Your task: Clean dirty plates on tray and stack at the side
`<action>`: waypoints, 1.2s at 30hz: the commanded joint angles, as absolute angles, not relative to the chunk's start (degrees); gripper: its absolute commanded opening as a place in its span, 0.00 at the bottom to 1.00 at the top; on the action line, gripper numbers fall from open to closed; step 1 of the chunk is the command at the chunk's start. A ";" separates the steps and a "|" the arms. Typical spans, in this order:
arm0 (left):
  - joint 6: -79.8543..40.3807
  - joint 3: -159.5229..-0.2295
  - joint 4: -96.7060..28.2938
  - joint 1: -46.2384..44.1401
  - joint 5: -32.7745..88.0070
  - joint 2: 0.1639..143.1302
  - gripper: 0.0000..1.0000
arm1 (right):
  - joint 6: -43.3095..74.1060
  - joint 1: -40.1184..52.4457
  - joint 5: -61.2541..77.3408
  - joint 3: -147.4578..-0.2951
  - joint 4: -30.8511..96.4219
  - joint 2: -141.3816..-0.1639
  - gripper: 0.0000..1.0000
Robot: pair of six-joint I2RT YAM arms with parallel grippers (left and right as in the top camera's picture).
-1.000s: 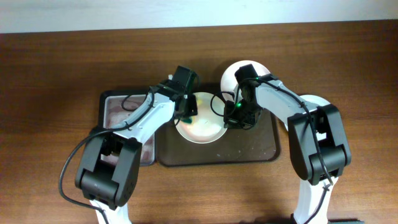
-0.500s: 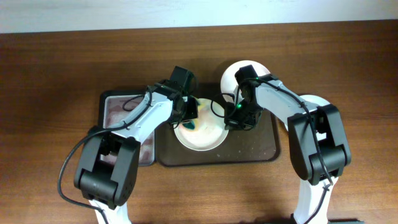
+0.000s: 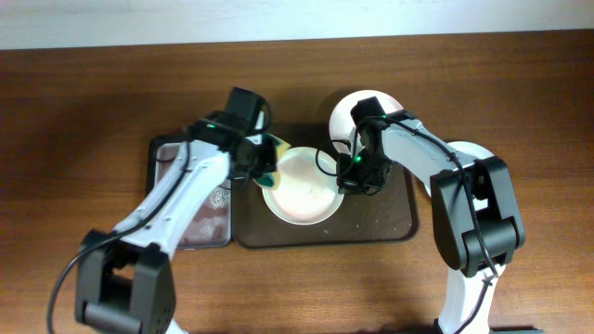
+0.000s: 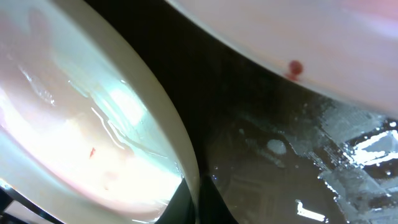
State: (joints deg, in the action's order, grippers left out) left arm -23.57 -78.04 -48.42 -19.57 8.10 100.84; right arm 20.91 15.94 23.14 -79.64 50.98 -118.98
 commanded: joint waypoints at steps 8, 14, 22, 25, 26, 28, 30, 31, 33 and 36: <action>-18.06 -78.61 -53.93 -6.55 5.19 100.05 0.00 | 15.16 15.77 13.23 -80.97 52.69 -109.89 0.04; -17.87 -78.50 -55.51 -1.93 -0.01 100.16 0.00 | 13.72 15.81 2.92 -81.01 55.11 -101.19 0.04; -15.46 -74.46 -52.56 -0.95 -0.03 100.44 0.00 | 13.96 22.48 -10.90 -81.08 55.40 -95.81 0.04; -15.49 -71.99 -50.76 -0.95 -0.03 100.49 0.00 | 15.66 26.48 -16.64 -81.08 54.59 -95.83 0.04; -15.49 -70.74 -49.91 -0.95 -0.01 100.49 0.00 | 15.68 27.94 -18.24 -81.08 53.76 -95.83 0.04; -15.51 -69.91 -49.76 -0.95 0.01 100.49 0.00 | 15.97 29.36 -18.39 -81.08 52.90 -95.83 0.04; -15.49 -69.71 -49.76 -0.95 0.23 100.49 0.00 | 18.00 30.11 -16.58 -81.08 52.93 -95.83 0.04; -15.51 -69.71 -49.76 -0.95 0.23 100.49 0.00 | 18.87 30.00 -14.26 -81.08 52.93 -95.90 0.04; -15.49 -69.73 -49.74 -0.95 0.60 100.49 0.00 | 20.64 29.19 -10.02 -81.06 52.99 -96.05 0.04; -15.51 -69.73 -49.74 -0.95 1.04 100.49 0.00 | 23.00 25.74 -0.60 -80.82 53.32 -97.06 0.04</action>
